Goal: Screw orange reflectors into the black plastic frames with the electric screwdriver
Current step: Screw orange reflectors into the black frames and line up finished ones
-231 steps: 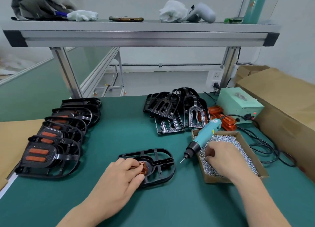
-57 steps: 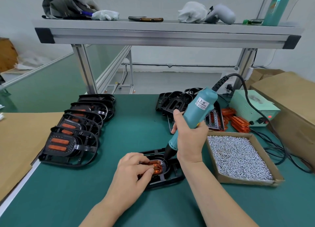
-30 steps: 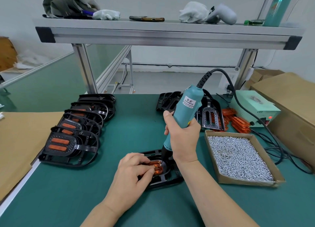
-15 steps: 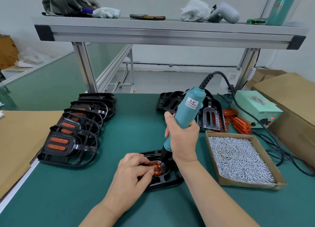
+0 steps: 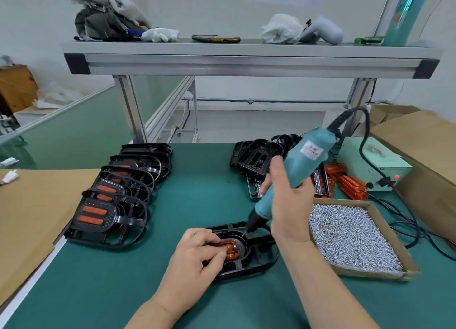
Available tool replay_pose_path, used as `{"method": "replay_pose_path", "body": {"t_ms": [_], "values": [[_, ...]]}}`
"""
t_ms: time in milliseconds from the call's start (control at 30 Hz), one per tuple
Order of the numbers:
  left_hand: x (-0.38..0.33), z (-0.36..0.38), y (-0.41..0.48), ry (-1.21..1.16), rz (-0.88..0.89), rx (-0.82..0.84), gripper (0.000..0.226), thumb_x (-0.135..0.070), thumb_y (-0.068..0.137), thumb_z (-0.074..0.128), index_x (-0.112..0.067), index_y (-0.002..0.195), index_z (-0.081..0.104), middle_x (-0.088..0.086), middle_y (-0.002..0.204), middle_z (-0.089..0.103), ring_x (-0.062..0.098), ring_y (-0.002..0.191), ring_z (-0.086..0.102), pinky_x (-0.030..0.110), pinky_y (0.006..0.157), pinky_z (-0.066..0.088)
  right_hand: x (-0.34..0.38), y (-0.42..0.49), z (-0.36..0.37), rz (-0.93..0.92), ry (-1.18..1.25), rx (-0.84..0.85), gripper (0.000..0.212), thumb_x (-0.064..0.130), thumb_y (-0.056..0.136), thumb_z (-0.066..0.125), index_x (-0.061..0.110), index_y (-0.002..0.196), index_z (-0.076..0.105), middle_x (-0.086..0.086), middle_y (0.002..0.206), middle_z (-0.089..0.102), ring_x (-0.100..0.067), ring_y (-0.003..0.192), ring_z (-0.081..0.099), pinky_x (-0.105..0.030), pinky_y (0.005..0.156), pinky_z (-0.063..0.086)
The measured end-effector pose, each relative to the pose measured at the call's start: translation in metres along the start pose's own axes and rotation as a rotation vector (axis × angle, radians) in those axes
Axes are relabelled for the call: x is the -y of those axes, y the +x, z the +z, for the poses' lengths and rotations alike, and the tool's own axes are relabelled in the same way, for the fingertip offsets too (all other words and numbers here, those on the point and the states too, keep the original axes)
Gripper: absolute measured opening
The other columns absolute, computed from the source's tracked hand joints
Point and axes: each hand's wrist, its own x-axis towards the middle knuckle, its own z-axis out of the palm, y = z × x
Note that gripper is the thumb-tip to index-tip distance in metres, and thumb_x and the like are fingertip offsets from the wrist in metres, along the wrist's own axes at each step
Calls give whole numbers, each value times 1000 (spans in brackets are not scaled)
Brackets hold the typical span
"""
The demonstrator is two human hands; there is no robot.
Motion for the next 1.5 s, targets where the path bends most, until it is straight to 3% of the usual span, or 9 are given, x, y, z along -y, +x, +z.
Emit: {"method": "replay_pose_path", "body": {"t_ms": [167, 433, 533, 733, 967, 1167, 1333, 1433, 1500], "values": [[3, 2, -1, 3, -12, 9, 22, -41, 92, 59, -34, 82, 78, -27, 104, 61, 10, 116, 51, 19, 91, 41, 7, 44, -32, 182, 134, -267, 31, 41, 96, 65, 13, 96, 51, 5, 61, 58, -8, 47, 56, -23, 47, 49], [5, 3, 0, -14, -9, -12, 29, -48, 92, 55, -33, 82, 77, -28, 104, 61, 10, 116, 50, 24, 91, 42, -6, 80, -90, 501, 142, -459, 29, 39, 103, 53, 10, 98, 50, -10, 90, 61, -20, 71, 66, -37, 67, 58], [5, 3, 0, -19, -7, -7, 29, -48, 92, 55, -34, 83, 78, -27, 104, 61, 12, 116, 51, 23, 92, 41, -13, 84, -101, 551, 58, -452, 30, 37, 103, 54, 10, 114, 47, -11, 98, 64, -24, 84, 69, -41, 80, 59], [4, 1, 0, -14, -3, -2, 31, -50, 91, 53, -35, 83, 78, -29, 104, 61, 9, 116, 51, 22, 92, 41, -25, 87, -114, 590, -121, -438, 29, 39, 103, 52, 13, 115, 47, -7, 87, 67, -20, 78, 68, -36, 71, 55], [2, 1, 0, -16, -6, -4, 32, -50, 91, 52, -34, 84, 79, -30, 105, 60, 8, 117, 50, 20, 93, 39, -26, 82, -123, 607, -241, -357, 36, 28, 99, 64, 7, 123, 48, -9, 108, 64, -20, 89, 66, -31, 63, 56], [3, 0, -1, -11, -10, 7, 30, -48, 92, 52, -36, 87, 79, -30, 105, 61, 7, 118, 49, 20, 93, 39, -22, 71, -130, 581, -238, -320, 44, 29, 94, 70, 0, 121, 51, -10, 102, 62, -19, 71, 71, -23, 50, 59], [2, -1, 0, -9, -14, 18, 24, -43, 92, 58, -36, 86, 79, -29, 105, 61, 9, 118, 50, 17, 93, 39, -12, 67, -144, 582, -316, -258, 28, 25, 104, 55, 3, 119, 49, -18, 98, 68, -20, 61, 74, -22, 51, 59], [0, -1, -1, -8, -21, 26, 20, -38, 91, 61, -35, 85, 80, -29, 106, 61, 9, 118, 50, 17, 94, 38, -1, 61, -156, 513, -584, -204, 20, 18, 102, 56, 4, 116, 54, -15, 97, 69, -19, 65, 74, -27, 50, 56], [-1, -2, -1, 0, -23, 32, 20, -37, 91, 62, -35, 83, 80, -30, 106, 60, 8, 118, 49, 14, 95, 36, 4, 57, -164, 377, -1018, -140, 22, 22, 96, 63, 10, 115, 63, -3, 94, 69, -20, 79, 70, -37, 67, 55]]}}
